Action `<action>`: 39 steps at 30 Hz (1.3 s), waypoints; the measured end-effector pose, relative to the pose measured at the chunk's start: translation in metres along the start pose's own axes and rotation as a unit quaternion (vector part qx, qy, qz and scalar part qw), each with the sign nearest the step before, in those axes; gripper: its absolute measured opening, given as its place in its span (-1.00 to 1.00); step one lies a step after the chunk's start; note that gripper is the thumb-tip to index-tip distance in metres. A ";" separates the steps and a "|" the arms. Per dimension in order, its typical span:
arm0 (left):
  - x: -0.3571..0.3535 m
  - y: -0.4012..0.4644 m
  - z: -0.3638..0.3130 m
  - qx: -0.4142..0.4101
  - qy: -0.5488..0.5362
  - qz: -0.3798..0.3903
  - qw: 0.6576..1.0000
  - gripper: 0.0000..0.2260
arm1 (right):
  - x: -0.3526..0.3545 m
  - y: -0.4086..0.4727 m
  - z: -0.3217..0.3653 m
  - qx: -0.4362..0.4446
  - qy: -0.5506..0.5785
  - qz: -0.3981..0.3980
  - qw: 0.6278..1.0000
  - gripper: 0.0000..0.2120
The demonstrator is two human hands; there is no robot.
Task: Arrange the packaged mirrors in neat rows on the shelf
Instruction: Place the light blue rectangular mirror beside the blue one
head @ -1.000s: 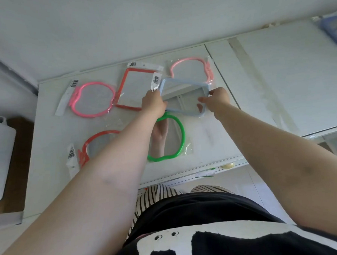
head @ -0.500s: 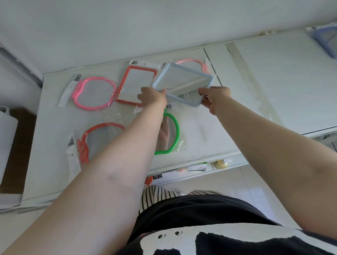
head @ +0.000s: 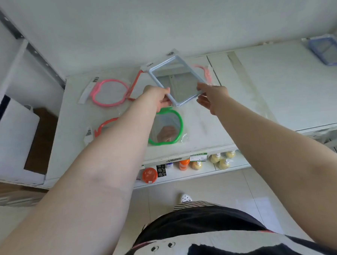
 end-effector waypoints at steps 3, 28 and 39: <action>0.011 -0.022 0.005 -0.006 0.035 0.019 0.999 -0.90 | 0.021 -0.015 0.005 0.049 -0.021 -0.003 0.999 -0.87; -0.221 -0.161 0.151 -0.025 0.085 0.151 0.985 -0.68 | 0.353 -0.078 -0.057 -0.020 -0.013 -0.165 0.986 -0.87; -0.374 -0.192 0.199 -0.047 0.046 0.095 0.993 -0.74 | 0.505 -0.040 -0.031 -0.010 -0.004 -0.186 0.982 -0.87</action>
Point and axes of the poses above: each hand's wrist, its own y-axis towards the middle knuckle, its own x-axis out of the back of the hand, z = x × y, the point moved 7 cm from there along y, towards the middle knuckle, and after that the axes turned 3 degrees about -z, right-handed, at the moved point
